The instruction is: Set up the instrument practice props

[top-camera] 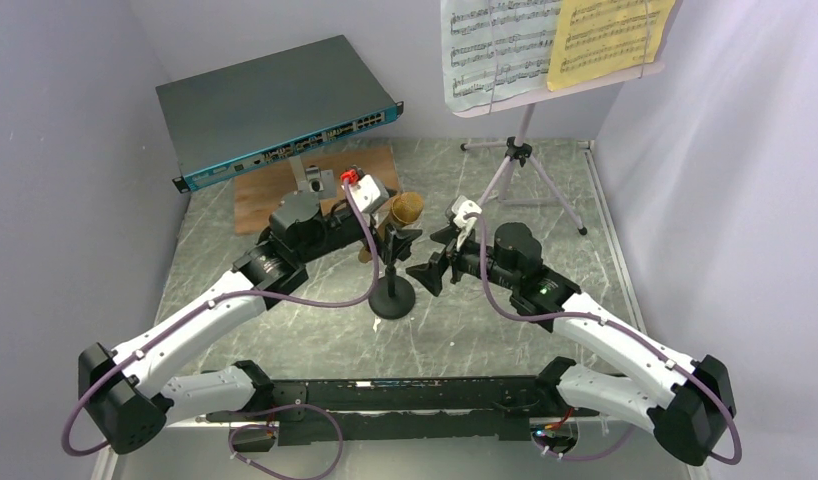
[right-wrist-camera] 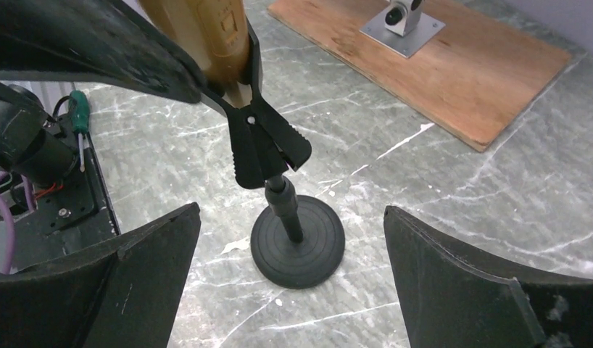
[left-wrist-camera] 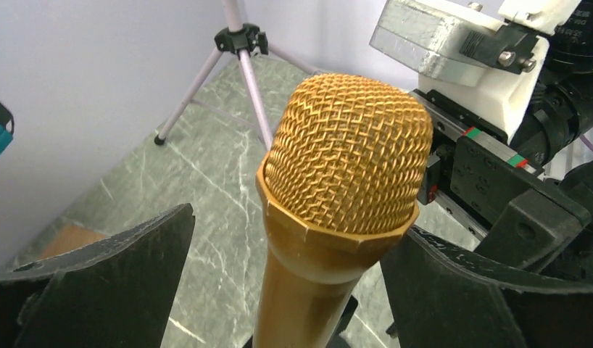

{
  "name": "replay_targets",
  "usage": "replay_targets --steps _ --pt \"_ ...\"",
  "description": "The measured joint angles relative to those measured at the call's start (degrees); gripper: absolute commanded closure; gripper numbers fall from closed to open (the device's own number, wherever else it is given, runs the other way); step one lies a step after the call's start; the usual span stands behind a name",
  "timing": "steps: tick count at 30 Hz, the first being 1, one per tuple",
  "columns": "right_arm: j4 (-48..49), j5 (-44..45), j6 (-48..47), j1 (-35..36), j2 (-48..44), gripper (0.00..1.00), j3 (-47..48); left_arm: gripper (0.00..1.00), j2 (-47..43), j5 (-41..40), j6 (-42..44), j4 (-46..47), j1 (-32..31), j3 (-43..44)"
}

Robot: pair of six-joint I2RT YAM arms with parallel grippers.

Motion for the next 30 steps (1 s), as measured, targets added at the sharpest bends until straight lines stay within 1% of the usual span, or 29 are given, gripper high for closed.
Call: replay_targets --steps 3,7,9,14,17,19,21,23,24,25,26,27,30 --pt "-0.7 0.8 1.8 0.0 -0.3 0.0 -0.3 0.01 -1.3 -1.7 -1.2 -3.3 0.0 0.5" --pt "0.2 0.8 5.1 0.0 -0.1 0.0 -1.5 0.0 -6.4 -5.8 -5.3 -7.6 0.0 -0.2" --pt "2.4 0.6 7.1 0.0 0.7 0.0 -1.9 0.0 -11.3 -8.8 -8.1 -9.8 0.0 -1.9" --pt "9.0 -0.9 10.7 0.0 4.2 0.01 -2.0 0.0 -26.7 -17.8 -17.7 -17.9 0.0 -7.0" --pt "13.5 -0.9 11.7 0.0 5.6 0.07 -3.3 0.0 -36.2 -20.2 -24.0 -20.5 0.0 -12.0" --pt "17.1 -0.5 12.5 0.0 5.9 0.13 -5.2 0.06 -40.9 -20.3 -28.2 -19.7 0.0 -17.1" --pt "22.9 -0.3 13.3 0.0 5.8 0.14 -8.9 0.15 -44.4 -20.0 -32.0 -17.8 0.0 -24.2" --pt "27.6 -0.4 14.4 0.0 5.8 0.14 -12.3 0.17 -46.2 -19.7 -35.0 -14.6 0.0 -31.6" --pt "29.2 -0.5 15.0 0.0 6.1 0.14 -13.6 0.17 -46.5 -19.6 -36.4 -12.3 0.0 -36.0" --pt "30.7 -0.6 15.5 0.0 6.6 0.14 -14.1 0.2 -46.5 -19.6 -37.1 -11.0 0.0 -38.6" --pt "32.2 -0.7 16.0 0.0 7.4 0.16 -14.1 0.24 -46.3 -19.6 -38.2 -7.4 0.0 -43.1" --pt "33.6 -0.8 16.3 0.0 8.1 0.18 -14.1 0.26 -46.1 -19.7 -38.7 -5.7 0.0 -45.5" --pt "39.6 -1.6 17.6 0.0 10.7 0.25 -14.4 0.32 -43.0 -20.4 -39.6 6.0 0.0 -54.1"
